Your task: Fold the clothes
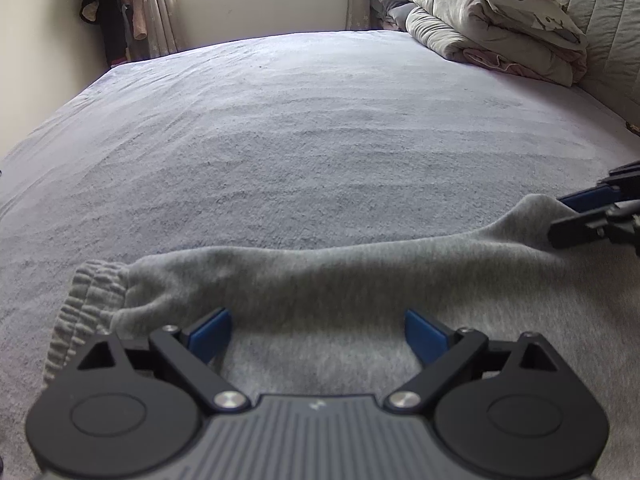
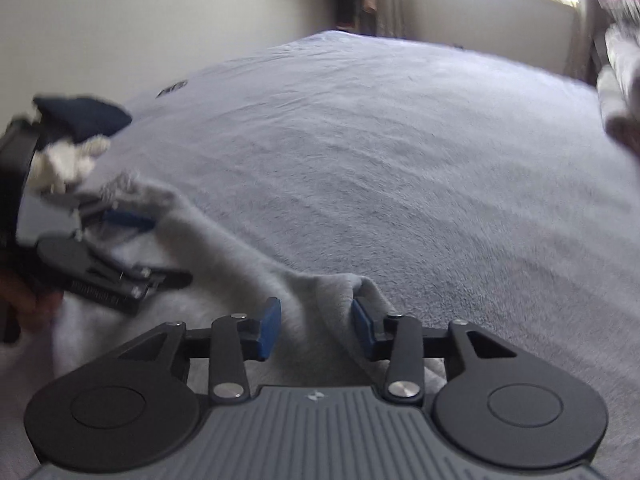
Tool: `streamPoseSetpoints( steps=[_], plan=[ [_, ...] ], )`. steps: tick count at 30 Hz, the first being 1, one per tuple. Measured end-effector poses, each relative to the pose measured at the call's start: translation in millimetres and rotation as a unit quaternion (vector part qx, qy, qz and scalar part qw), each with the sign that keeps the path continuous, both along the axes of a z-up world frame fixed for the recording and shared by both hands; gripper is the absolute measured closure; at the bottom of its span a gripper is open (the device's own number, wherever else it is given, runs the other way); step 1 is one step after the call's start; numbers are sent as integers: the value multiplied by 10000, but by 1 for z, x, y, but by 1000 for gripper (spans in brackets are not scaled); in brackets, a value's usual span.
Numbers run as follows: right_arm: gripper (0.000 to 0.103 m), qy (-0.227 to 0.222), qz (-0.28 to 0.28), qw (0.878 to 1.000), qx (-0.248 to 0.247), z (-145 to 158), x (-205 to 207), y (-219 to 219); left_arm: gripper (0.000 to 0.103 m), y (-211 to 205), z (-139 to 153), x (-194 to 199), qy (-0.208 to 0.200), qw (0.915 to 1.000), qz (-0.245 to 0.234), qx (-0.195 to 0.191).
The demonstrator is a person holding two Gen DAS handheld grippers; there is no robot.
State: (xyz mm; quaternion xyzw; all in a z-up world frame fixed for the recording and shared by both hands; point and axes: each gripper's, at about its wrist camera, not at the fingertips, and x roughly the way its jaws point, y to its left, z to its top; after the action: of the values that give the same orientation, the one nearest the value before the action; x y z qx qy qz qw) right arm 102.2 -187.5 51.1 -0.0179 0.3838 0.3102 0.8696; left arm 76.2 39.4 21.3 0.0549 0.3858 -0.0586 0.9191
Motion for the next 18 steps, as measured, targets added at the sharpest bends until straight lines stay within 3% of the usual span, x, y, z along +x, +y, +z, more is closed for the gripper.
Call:
streamPoseSetpoints(
  steps=[2, 5, 9, 11, 12, 14, 18],
  plan=[
    [60, 523, 9, 9983, 254, -8, 23, -11, 7, 1, 0, 0, 10, 10000, -2, -25],
    [58, 1516, 64, 9854, 777, -22, 53, -26, 7, 1, 0, 1, 26, 10000, -26, -11],
    [59, 2133, -56, 9626, 1672, -27, 77, -40, 7, 1, 0, 1, 31, 10000, -42, 5],
    [64, 2136, -159, 9635, 1606, -28, 79, -32, 7, 1, 0, 0, 33, 10000, -42, 8],
    [76, 2049, -215, 9689, 1374, -28, 77, -26, 7, 1, 0, 1, 33, 10000, -42, 7],
    [89, 1861, -346, 9757, 1104, -29, 69, -20, 7, 1, 0, 0, 37, 10000, -43, 5],
    [94, 1522, -651, 9771, 1339, -24, 57, -28, 7, 2, 1, 0, 63, 10000, -34, -24]
  ],
)
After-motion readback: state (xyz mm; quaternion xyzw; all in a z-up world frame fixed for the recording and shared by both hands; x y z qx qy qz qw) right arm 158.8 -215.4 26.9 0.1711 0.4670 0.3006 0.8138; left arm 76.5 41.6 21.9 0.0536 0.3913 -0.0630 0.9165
